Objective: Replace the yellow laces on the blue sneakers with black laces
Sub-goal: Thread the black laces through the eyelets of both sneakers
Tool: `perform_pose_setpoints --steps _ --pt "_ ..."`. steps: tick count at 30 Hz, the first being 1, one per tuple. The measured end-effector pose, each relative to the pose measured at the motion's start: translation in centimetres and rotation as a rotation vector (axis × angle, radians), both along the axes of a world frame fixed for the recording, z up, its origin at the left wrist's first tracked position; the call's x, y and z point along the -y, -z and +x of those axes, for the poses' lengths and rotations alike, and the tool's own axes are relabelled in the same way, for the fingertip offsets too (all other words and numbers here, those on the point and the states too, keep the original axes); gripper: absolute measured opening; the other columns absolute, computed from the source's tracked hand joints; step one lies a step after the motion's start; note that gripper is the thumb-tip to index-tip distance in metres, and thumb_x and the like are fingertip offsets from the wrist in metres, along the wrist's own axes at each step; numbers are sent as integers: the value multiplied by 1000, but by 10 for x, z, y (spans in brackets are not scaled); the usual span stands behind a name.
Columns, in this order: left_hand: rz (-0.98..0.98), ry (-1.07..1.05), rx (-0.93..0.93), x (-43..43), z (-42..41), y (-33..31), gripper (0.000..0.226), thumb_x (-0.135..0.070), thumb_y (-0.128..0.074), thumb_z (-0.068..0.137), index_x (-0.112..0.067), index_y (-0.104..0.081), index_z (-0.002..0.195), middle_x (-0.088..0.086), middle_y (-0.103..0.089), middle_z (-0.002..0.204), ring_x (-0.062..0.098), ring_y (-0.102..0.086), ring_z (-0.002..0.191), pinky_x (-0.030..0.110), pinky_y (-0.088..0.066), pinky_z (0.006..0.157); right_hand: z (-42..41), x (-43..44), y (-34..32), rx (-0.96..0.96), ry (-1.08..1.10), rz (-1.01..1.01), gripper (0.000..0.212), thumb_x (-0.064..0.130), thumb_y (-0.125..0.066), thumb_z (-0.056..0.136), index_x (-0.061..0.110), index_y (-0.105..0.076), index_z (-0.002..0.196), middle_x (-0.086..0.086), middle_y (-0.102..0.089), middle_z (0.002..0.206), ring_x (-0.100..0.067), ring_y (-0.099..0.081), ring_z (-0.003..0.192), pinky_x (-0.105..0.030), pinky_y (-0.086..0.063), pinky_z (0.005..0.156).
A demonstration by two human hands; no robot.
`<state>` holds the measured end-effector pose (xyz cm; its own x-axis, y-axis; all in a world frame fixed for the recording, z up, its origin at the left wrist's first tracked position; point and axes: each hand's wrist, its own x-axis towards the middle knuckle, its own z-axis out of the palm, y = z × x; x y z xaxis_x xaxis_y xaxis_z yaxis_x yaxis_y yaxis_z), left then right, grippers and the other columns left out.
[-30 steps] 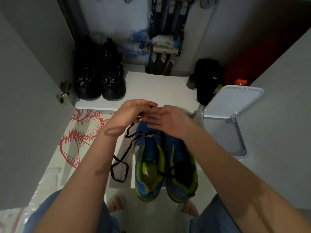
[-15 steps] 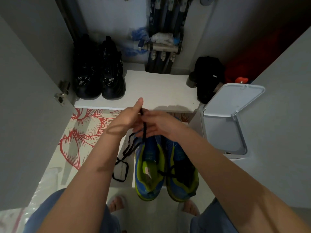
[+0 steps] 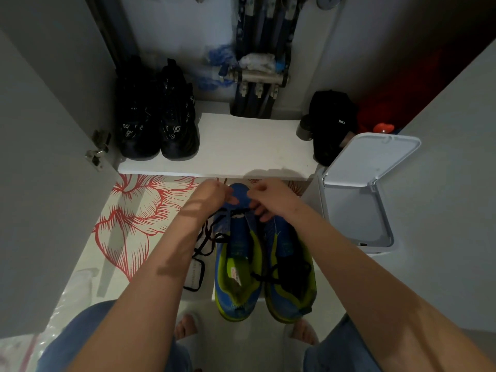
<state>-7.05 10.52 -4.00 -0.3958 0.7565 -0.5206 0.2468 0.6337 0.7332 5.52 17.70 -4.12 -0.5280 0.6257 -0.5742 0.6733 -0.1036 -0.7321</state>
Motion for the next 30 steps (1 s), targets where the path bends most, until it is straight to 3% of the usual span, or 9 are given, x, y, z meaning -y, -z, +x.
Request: perform_pose_setpoints --steps 2,4,6,8,12,14,17,22,30 --pt "-8 18 9 1 4 3 26 -13 -38 101 2 -56 113 20 -70 104 9 -49 55 7 -35 39 3 3 7 155 -142 124 27 29 -59 92 3 -56 96 -7 -58 79 -17 -58 63 -18 -48 42" --pt "-8 33 30 1 7 6 20 -9 -35 101 2 -48 112 20 -72 91 12 -61 56 6 -36 41 3 11 16 287 -313 205 25 31 -67 85 11 -50 82 -2 -53 71 -19 -57 71 -18 -46 44" --pt "-27 60 23 1 8 11 22 -5 -38 99 10 -53 108 24 -69 101 4 -64 49 7 -40 43 -1 14 28 336 -364 287 25 24 -70 80 8 -51 76 -8 -56 71 -23 -58 70 -30 -49 54" --pt "-24 37 -38 3 9 19 14 -4 -51 93 4 -62 93 21 -69 98 -2 -57 40 9 -43 41 -2 13 34 340 -332 343 19 14 -66 80 7 -51 73 -10 -57 71 -22 -55 61 -30 -46 53" --pt "-42 103 -279 11 16 31 17 -11 -67 83 -6 -73 99 11 -69 99 18 -64 85 21 -42 62 1 10 34 303 -201 309 31 4 -54 85 12 -40 59 -4 -43 59 -14 -43 51 -21 -36 44" --pt "-83 100 -325 11 20 33 16 -10 -63 86 -6 -70 100 7 -66 95 20 -63 89 18 -42 58 4 7 35 257 -138 246 22 1 -52 85 -1 -54 64 -14 -55 65 -24 -53 59 -29 -45 52" --pt "-189 107 -374 6 27 34 20 -20 -63 87 -5 -67 100 1 -53 73 22 -61 80 22 -46 60 6 2 37 208 -104 155 21 -3 -55 81 -18 -64 94 -32 -65 94 -43 -64 85 -48 -55 79" --pt "-265 128 -432 -2 32 36 28 -29 -61 89 -8 -65 108 11 -63 107 26 -63 99 30 -51 81 7 -1 43 198 -88 122 27 -4 -58 79 -24 -59 97 -39 -61 97 -51 -60 90 -62 -48 78" --pt "-91 207 -514 7 33 42 18 -21 -57 90 -17 -72 99 8 -67 105 24 -63 94 30 -49 76 8 -2 41 153 -86 101 24 -6 -54 82 -24 -58 98 -40 -60 98 -52 -58 92 -61 -47 81"
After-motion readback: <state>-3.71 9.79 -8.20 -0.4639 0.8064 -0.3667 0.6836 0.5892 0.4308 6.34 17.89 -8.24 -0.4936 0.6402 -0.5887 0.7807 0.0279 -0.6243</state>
